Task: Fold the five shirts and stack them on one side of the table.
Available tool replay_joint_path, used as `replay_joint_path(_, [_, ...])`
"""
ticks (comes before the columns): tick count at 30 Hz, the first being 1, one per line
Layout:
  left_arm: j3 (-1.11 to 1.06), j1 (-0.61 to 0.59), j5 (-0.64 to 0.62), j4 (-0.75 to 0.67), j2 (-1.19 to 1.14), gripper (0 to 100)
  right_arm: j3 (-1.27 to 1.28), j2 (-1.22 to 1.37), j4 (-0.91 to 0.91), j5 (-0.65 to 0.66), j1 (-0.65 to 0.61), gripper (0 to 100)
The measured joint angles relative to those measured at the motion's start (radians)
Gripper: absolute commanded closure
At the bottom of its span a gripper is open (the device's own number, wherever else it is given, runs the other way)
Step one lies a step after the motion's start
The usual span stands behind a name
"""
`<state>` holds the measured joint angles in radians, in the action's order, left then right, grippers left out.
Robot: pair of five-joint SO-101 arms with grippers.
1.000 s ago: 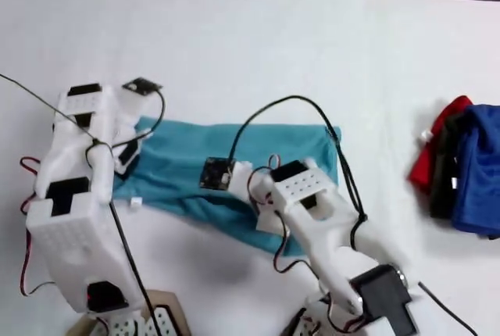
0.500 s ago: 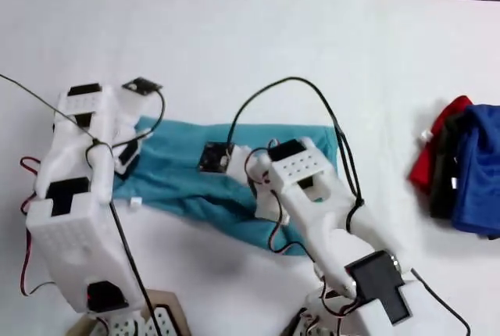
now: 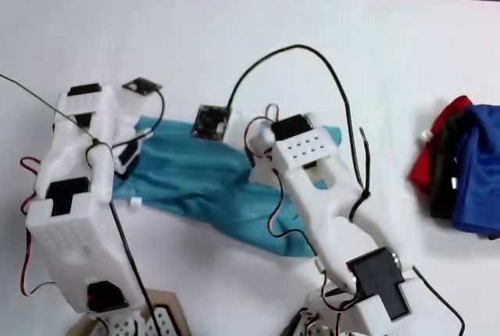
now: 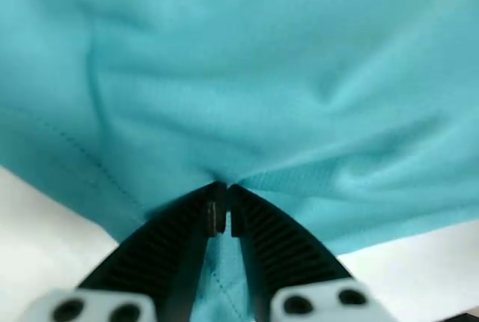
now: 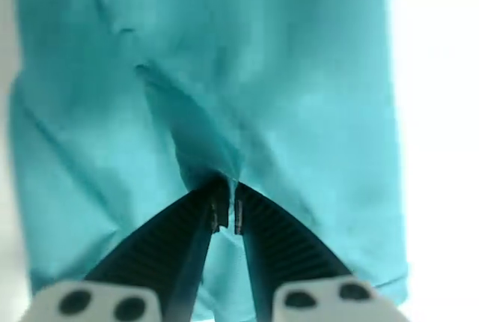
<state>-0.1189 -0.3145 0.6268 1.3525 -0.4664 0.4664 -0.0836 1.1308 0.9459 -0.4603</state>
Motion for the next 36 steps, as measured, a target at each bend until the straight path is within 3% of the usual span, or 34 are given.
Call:
replay_joint_path(3, [0.0,0.0,0.0,0.0,0.0,95,-0.002,0.0,-0.026,0.0,0.012,96.3])
replay_joint_path(10, [0.0,0.0,0.0,0.0,0.0,95,-0.005,0.0,-0.032,-0.066,0.025,78.6])
replay_joint_path(15, [0.0,0.0,0.0,0.0,0.0,95,-0.017,0.0,-0.055,-0.094,0.048,80.8])
replay_joint_path(19, [0.0,0.0,0.0,0.0,0.0,95,-0.008,0.0,0.04,-0.098,0.031,82.8])
replay_joint_path(31, [0.0,0.0,0.0,0.0,0.0,95,0.377,-0.382,0.216,-0.098,-0.247,82.6])
replay_joint_path(36, [0.0,0.0,0.0,0.0,0.0,95,0.485,-0.404,0.227,-0.098,-0.27,82.5])
